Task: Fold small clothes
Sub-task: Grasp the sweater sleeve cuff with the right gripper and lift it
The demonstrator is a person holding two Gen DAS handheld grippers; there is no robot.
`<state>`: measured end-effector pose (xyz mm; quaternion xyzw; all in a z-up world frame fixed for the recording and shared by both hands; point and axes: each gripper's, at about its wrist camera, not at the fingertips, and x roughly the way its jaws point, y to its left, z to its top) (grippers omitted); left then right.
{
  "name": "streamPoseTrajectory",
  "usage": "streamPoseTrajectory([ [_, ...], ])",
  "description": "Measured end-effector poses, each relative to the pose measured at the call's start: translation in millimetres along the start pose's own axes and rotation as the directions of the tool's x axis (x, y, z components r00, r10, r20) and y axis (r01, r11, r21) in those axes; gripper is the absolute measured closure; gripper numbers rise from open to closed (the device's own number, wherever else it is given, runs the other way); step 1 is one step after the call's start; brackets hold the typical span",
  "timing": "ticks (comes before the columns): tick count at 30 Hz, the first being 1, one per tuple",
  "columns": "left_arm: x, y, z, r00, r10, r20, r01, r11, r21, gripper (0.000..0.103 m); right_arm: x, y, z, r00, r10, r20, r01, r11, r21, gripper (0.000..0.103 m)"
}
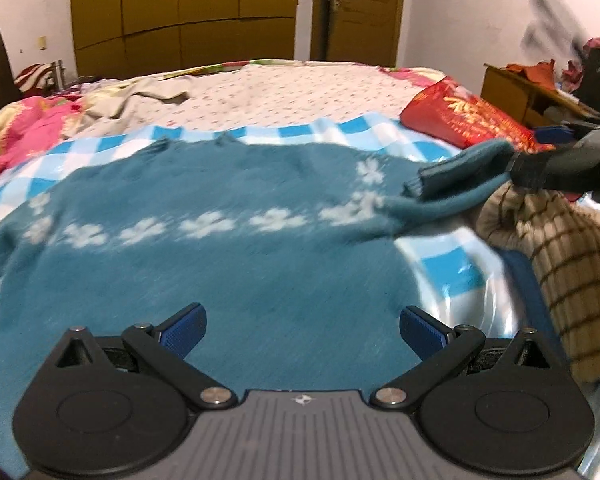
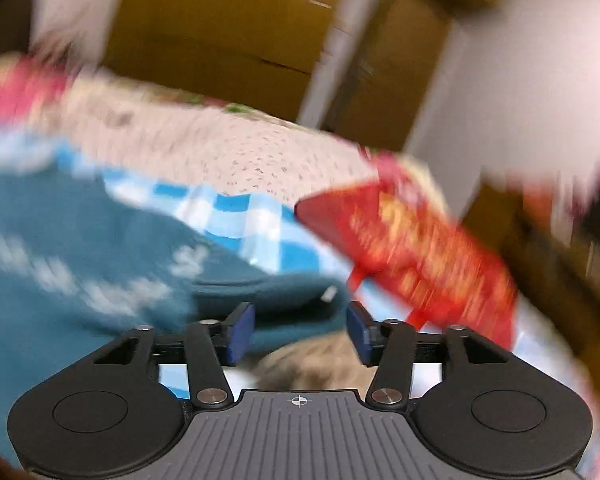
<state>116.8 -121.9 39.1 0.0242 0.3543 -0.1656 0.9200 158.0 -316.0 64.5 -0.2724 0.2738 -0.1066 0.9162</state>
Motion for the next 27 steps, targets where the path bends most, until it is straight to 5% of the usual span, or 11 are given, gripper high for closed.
streamPoseTrajectory([
  [5,19,-3,6,0.999,-0.041,0.001,0.041,0.999,-0.018,0.000,28,36,-8,0.999,-0.002,0.040,0.019,0.905,-0.425,0.045],
  [13,27,12,-3,0.999,-0.047,-0.010,0.046,0.997,-0.058,0.000,75,74,-3,0.999,0.041,-0.018,-0.043,0.795,-0.605,0.053],
  [15,25,18,-4,0.999,-0.039,-0.005,0.038,0.997,-0.062,0.000,80,73,1,0.998,0.022,-0.059,-0.051,0.824,-0.564,0.082],
  [18,21,29,-4,0.999,-0.032,0.005,0.032,0.996,-0.077,0.000,79,63,15,0.991,0.049,-0.126,-0.100,0.891,-0.442,0.094],
  [22,9,47,-4,0.999,-0.021,0.030,0.024,0.994,-0.111,0.000,64,44,49,0.976,0.163,-0.147,-0.185,0.971,-0.151,0.096],
  [27,-13,74,-8,0.998,0.025,0.063,-0.015,0.989,-0.150,0.000,30,45,113,0.936,0.352,-0.020,-0.344,0.924,0.168,0.096],
])
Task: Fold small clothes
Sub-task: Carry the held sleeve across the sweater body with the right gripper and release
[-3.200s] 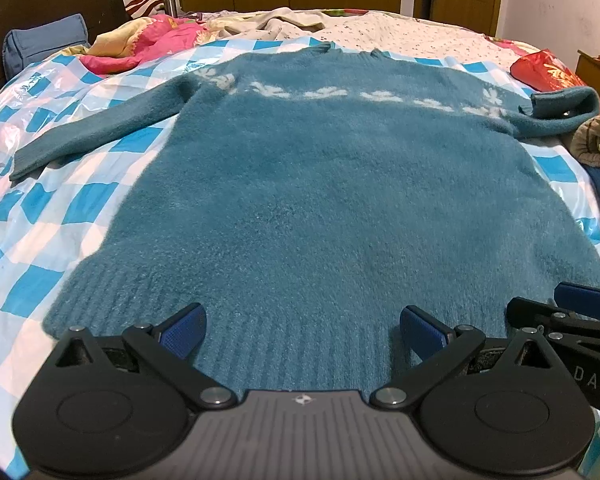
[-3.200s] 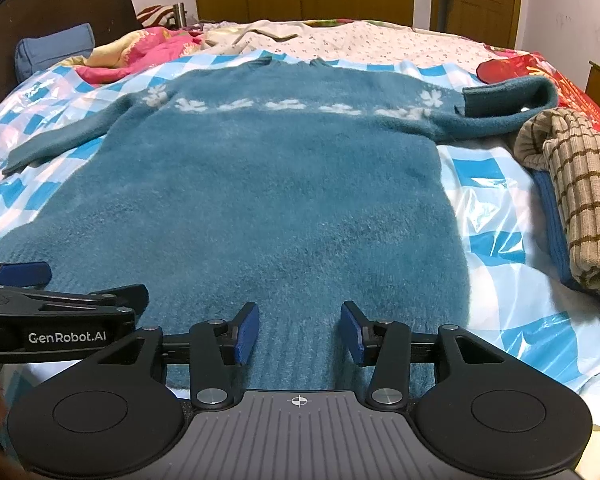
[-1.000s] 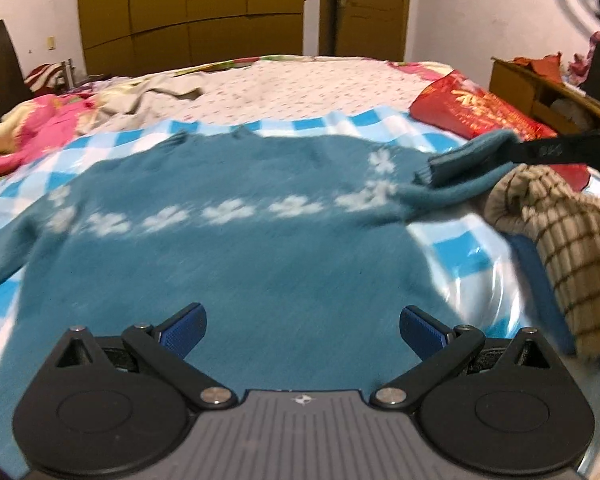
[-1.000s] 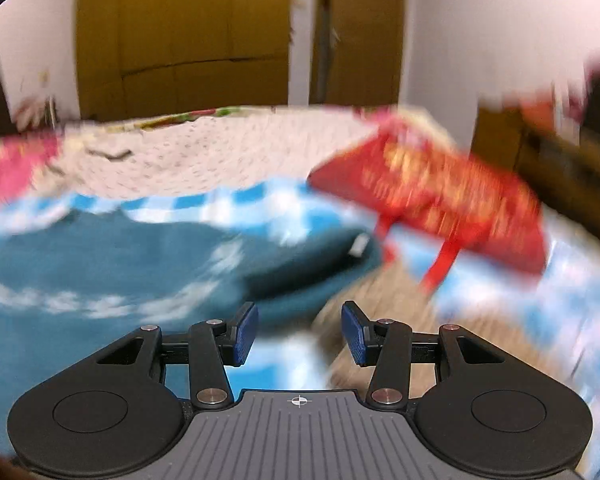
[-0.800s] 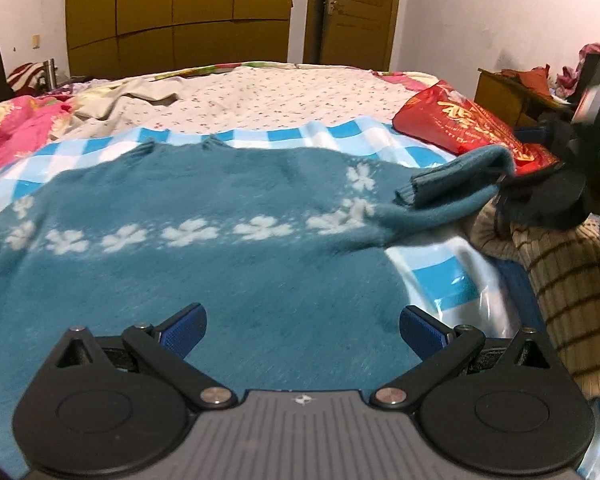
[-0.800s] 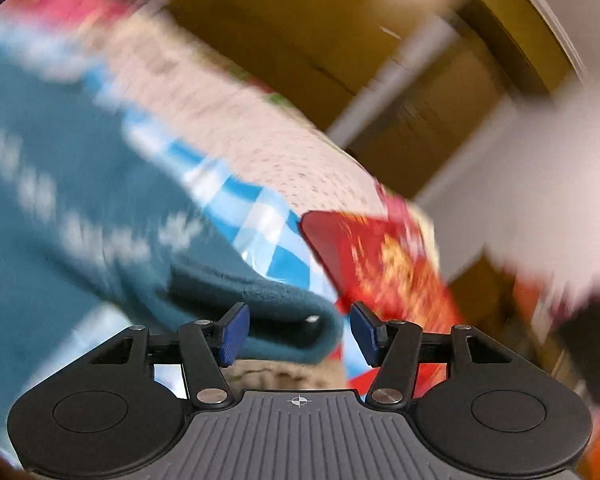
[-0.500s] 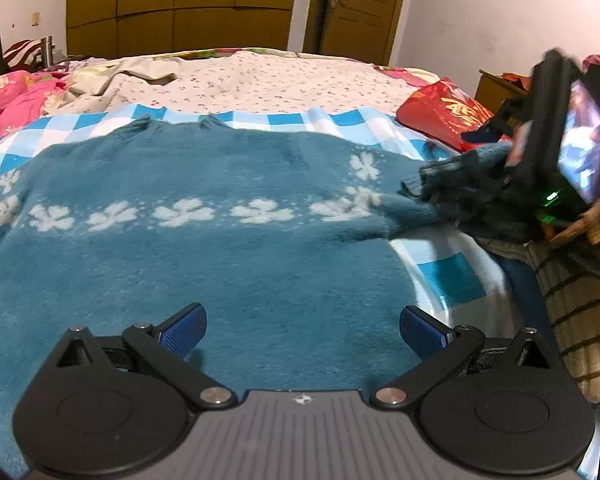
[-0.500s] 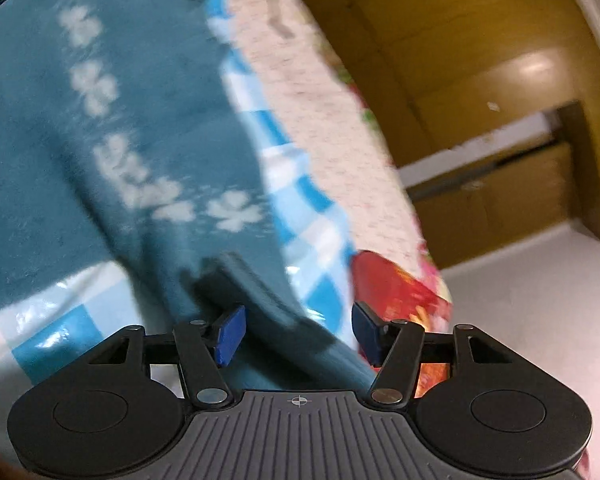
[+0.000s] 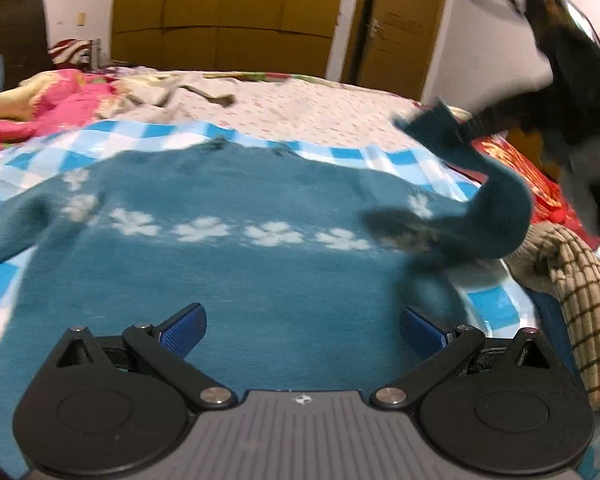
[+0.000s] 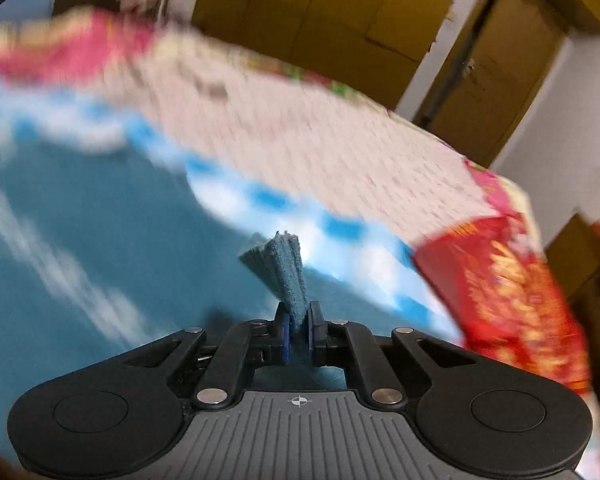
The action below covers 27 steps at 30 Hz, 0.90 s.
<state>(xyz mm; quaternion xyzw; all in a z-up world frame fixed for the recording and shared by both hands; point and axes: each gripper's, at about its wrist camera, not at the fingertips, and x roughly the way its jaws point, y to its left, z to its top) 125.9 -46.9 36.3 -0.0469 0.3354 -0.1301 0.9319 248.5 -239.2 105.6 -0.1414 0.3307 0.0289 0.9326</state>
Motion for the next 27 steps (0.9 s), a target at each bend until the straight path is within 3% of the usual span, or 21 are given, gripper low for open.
streamPoseTrajectory([
  [4,-12,27,-9,1.000,0.028,0.002,-0.028,0.998,-0.061,0.000,2,55,34,0.986,0.150,0.068,-0.156,0.984,0.083,0.096],
  [10,-20,58,-24,0.993,0.120,0.006,-0.120,0.990,-0.071,0.000,44,153,19,0.963,0.268,-0.004,-0.267,0.961,0.066,0.096],
  [15,-15,77,-35,0.987,0.158,-0.005,-0.158,0.985,-0.066,0.000,57,201,11,0.962,0.274,-0.016,-0.274,0.962,0.019,0.096],
  [21,-17,90,-34,0.986,0.162,0.028,-0.159,0.983,-0.089,0.000,65,218,16,0.971,0.237,0.016,-0.237,0.971,0.001,0.096],
  [27,-24,99,-35,0.986,0.162,0.046,-0.156,0.981,-0.117,0.000,76,242,5,0.973,0.226,-0.052,-0.229,0.971,-0.072,0.093],
])
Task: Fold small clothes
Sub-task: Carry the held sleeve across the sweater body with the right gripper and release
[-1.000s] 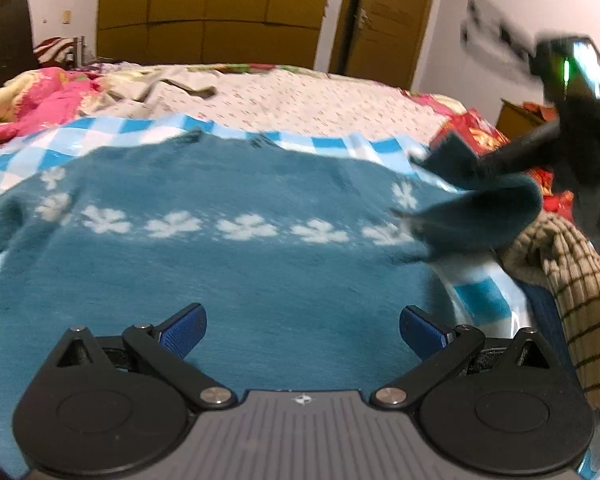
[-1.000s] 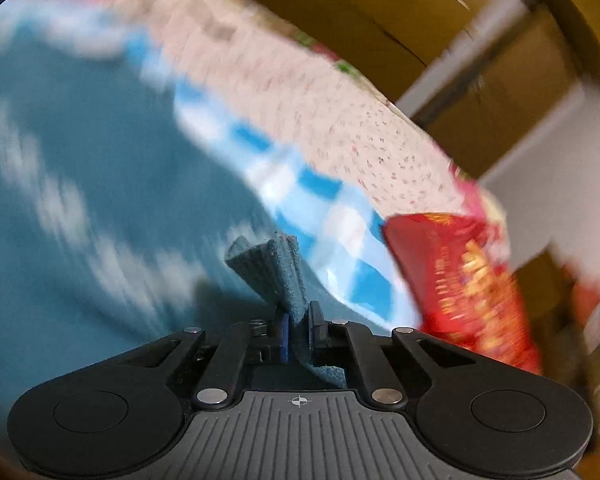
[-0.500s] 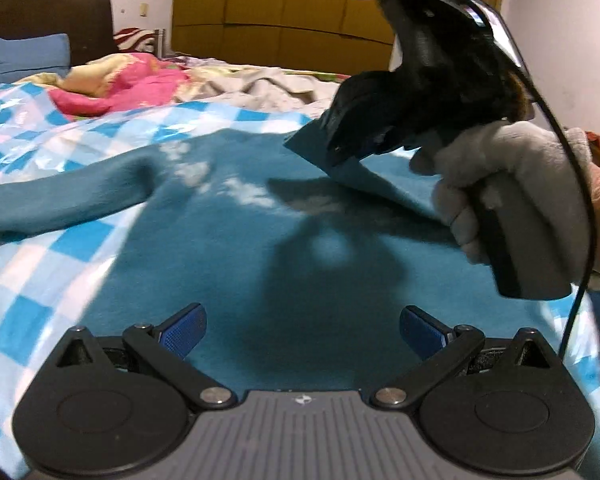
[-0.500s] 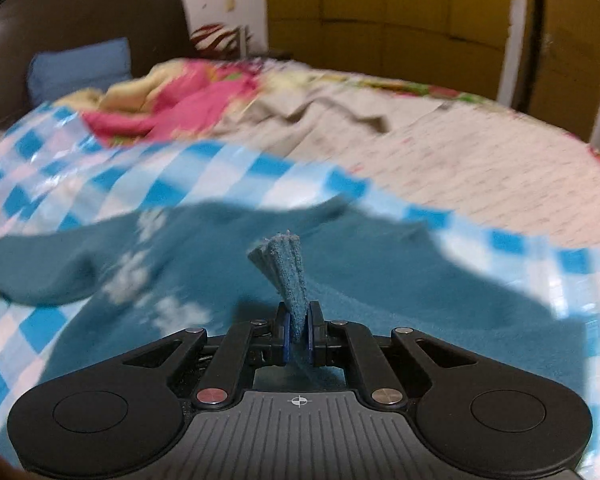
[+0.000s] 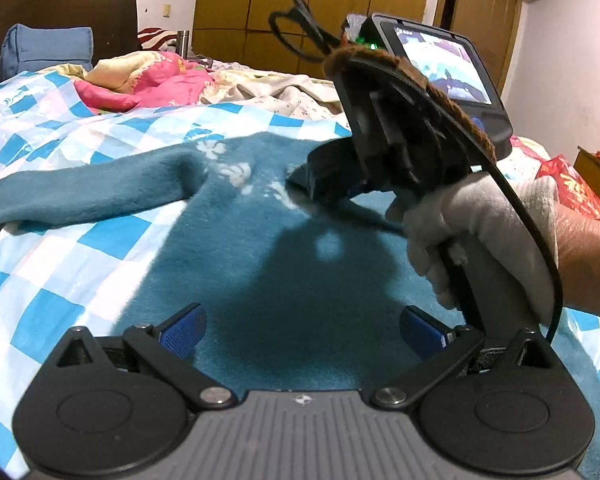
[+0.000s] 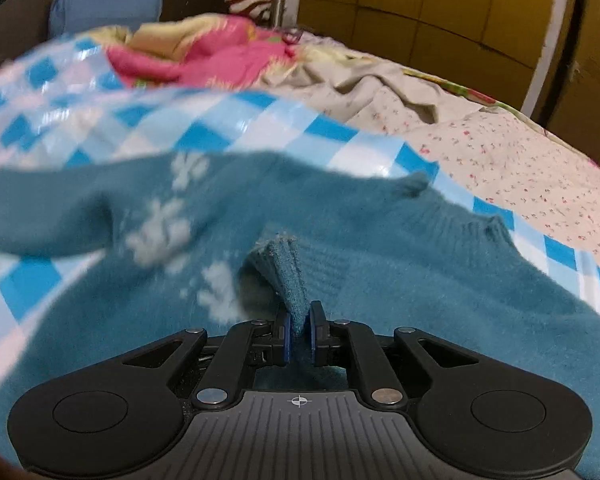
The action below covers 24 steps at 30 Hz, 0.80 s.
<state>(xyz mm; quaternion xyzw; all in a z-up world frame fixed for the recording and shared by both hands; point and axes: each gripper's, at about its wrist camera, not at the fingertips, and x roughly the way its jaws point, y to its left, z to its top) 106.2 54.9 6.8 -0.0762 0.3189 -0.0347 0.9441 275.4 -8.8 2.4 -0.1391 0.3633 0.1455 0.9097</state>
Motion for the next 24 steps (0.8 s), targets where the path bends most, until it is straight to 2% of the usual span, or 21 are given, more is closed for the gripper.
streamPoseTrajectory([
  [3,-4,0,1,1.000,0.004,0.026,-0.005,1.000,0.004,0.000,-9,4,17,0.998,0.021,0.053,-0.023,0.999,0.038,0.094],
  [7,-5,0,1,0.999,0.022,0.035,-0.023,1.000,0.016,0.000,-6,25,30,0.997,0.033,0.073,-0.033,0.999,-0.006,0.094],
  [8,-5,1,1,0.999,0.026,0.037,-0.027,1.000,0.016,0.000,-2,31,31,0.998,0.037,0.059,-0.035,0.999,-0.028,0.094],
  [9,-6,3,1,0.999,0.029,0.037,-0.029,0.999,0.014,0.000,6,37,32,0.999,0.042,0.010,-0.041,0.997,-0.069,0.089],
  [11,-8,8,0,0.999,0.030,0.037,-0.030,1.000,0.000,0.000,15,45,27,0.998,0.024,-0.061,-0.031,0.993,-0.112,0.088],
  [14,-13,20,-1,0.999,0.036,0.039,-0.034,0.999,-0.034,0.000,3,49,25,0.998,0.012,-0.067,-0.023,0.987,-0.161,0.086],
  [16,-18,30,0,0.998,0.041,0.045,-0.037,0.997,-0.071,0.000,-15,54,29,0.999,0.031,-0.038,-0.037,0.984,-0.173,0.085],
  [18,-22,40,0,0.997,0.051,0.055,-0.044,0.993,-0.108,0.000,-32,71,36,0.998,0.069,0.016,-0.063,0.967,-0.246,0.082],
  [20,-26,50,-1,0.995,0.072,0.064,-0.063,0.989,-0.137,0.000,-39,98,46,0.988,0.148,0.041,-0.127,0.938,-0.323,0.074],
  [24,-37,67,-9,0.984,0.163,0.073,-0.149,0.975,-0.163,0.000,-31,169,60,0.955,0.297,0.018,-0.250,0.835,-0.490,0.073],
])
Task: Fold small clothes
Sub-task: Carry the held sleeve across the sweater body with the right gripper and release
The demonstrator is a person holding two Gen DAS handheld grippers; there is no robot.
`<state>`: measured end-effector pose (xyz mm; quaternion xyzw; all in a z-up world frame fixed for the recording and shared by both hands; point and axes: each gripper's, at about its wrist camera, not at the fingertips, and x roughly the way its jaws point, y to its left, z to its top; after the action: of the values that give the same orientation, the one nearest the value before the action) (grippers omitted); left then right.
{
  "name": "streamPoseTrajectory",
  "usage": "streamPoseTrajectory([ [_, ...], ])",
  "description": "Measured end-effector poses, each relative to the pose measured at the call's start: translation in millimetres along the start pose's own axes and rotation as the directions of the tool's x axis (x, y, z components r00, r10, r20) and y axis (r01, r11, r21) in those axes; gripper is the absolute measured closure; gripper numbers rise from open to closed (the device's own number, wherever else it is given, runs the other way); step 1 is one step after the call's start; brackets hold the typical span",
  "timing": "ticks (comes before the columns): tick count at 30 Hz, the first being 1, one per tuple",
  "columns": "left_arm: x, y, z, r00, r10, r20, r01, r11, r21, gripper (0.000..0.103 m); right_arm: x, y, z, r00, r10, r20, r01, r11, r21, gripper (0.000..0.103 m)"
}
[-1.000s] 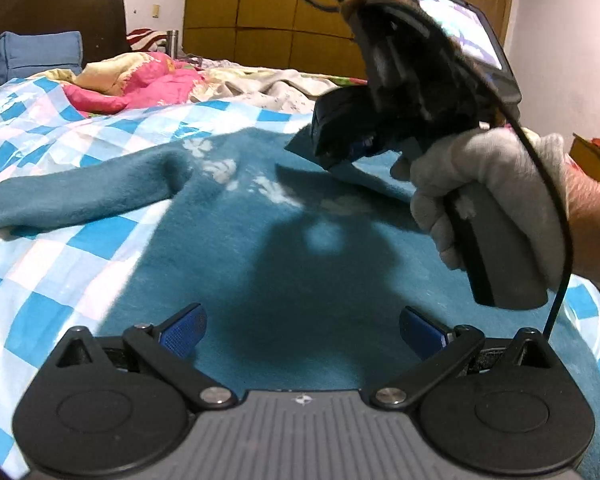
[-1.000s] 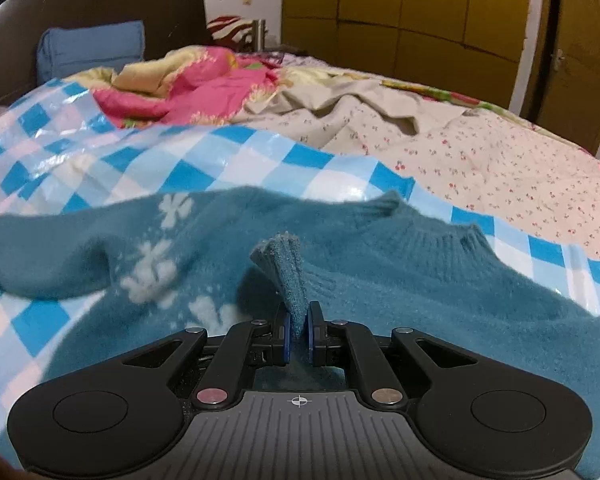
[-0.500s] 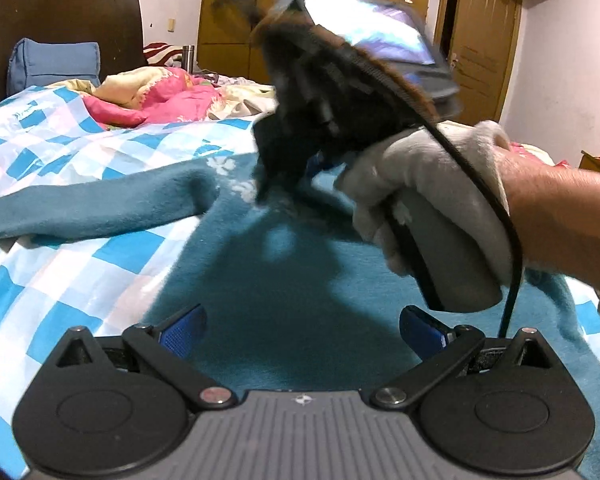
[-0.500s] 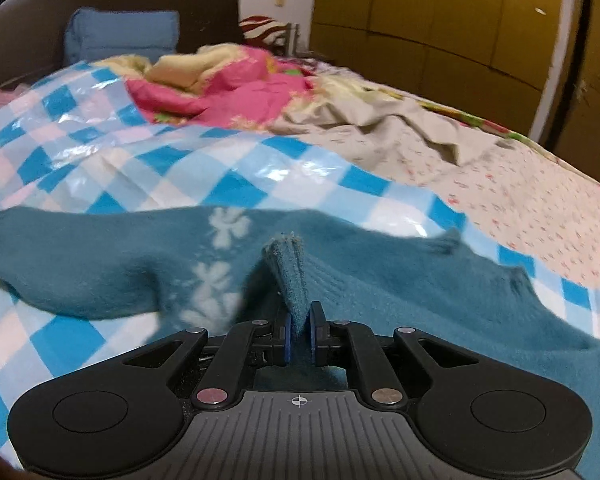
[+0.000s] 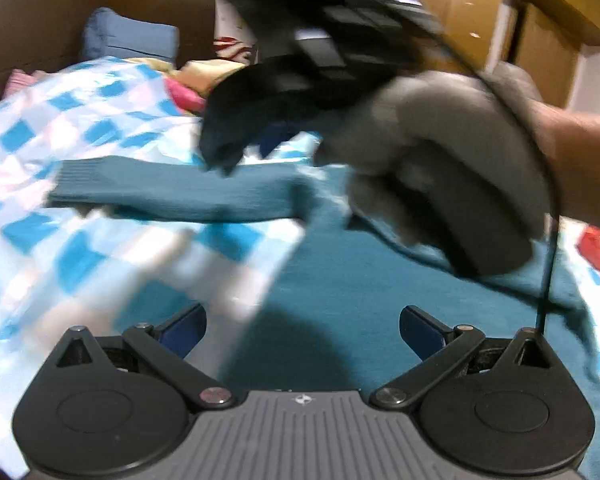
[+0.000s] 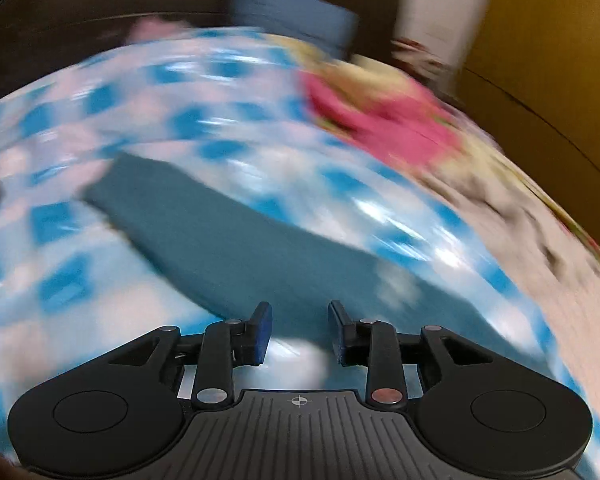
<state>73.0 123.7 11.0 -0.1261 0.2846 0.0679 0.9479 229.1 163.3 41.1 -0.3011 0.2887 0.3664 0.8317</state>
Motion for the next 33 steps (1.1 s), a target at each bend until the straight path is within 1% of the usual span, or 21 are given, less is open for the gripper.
streamPoseTrajectory([
  [2,-5,12,-2,0.999,0.045,0.012,-0.045,0.999,-0.017,0.000,19,30,19,0.997,0.080,0.018,-0.079,0.994,-0.077,0.072],
  [5,-6,29,-5,0.997,0.073,0.011,-0.072,0.994,-0.081,0.000,44,67,36,0.989,0.150,0.012,-0.147,0.979,-0.139,0.067],
  [8,-5,42,-6,0.997,0.071,0.009,-0.069,0.987,-0.144,0.000,70,97,46,0.988,0.157,0.009,-0.152,0.968,-0.201,0.067],
  [11,-2,46,-7,0.997,0.079,0.009,-0.076,0.985,-0.156,0.000,90,111,51,0.993,0.117,0.022,-0.110,0.972,-0.209,0.067],
  [13,-2,48,-9,0.996,0.085,0.009,-0.083,0.985,-0.153,0.000,98,114,55,0.994,0.108,0.031,-0.100,0.976,-0.195,0.071],
  [14,-2,47,-10,0.996,0.088,0.010,-0.085,0.985,-0.150,0.000,101,116,56,0.996,0.088,0.034,-0.080,0.979,-0.189,0.076],
  [15,-2,46,-10,0.996,0.091,0.012,-0.088,0.985,-0.148,0.000,101,115,56,0.997,0.071,0.035,-0.064,0.983,-0.173,0.089],
  [16,-3,45,-10,0.995,0.095,0.016,-0.092,0.985,-0.144,0.000,99,112,57,0.997,0.064,0.038,-0.058,0.988,-0.146,0.092],
  [17,-2,44,-11,0.995,0.099,0.019,-0.095,0.986,-0.136,0.000,94,106,59,0.996,0.068,0.051,-0.061,0.992,-0.114,0.095],
  [20,-1,35,-11,0.993,0.110,0.037,-0.106,0.990,-0.098,0.000,70,80,65,0.992,0.049,0.114,-0.047,0.999,-0.025,0.097],
  [22,-3,26,-12,0.991,0.117,0.062,-0.114,0.992,-0.059,0.000,49,50,66,0.988,0.030,0.151,-0.042,0.996,0.078,0.097],
  [24,-5,18,-10,0.989,0.120,0.085,-0.119,0.993,-0.019,0.000,23,12,62,0.983,0.004,0.183,-0.040,0.980,0.193,0.097],
  [26,-10,8,-8,0.988,0.106,0.111,-0.109,0.994,0.022,0.000,-8,-29,50,0.977,-0.030,0.211,-0.037,0.951,0.308,0.097],
  [28,-16,-4,-3,0.988,0.077,0.134,-0.086,0.994,0.061,0.000,-38,-68,31,0.969,-0.077,0.233,-0.023,0.916,0.401,0.097],
  [31,-26,-25,6,0.987,0.028,0.156,-0.049,0.990,0.131,0.000,-86,-125,-13,0.955,-0.167,0.245,0.007,0.840,0.542,0.097],
  [33,-29,-41,11,0.985,-0.005,0.171,-0.027,0.983,0.183,0.000,-113,-154,-43,0.942,-0.229,0.246,0.032,0.789,0.614,0.097],
])
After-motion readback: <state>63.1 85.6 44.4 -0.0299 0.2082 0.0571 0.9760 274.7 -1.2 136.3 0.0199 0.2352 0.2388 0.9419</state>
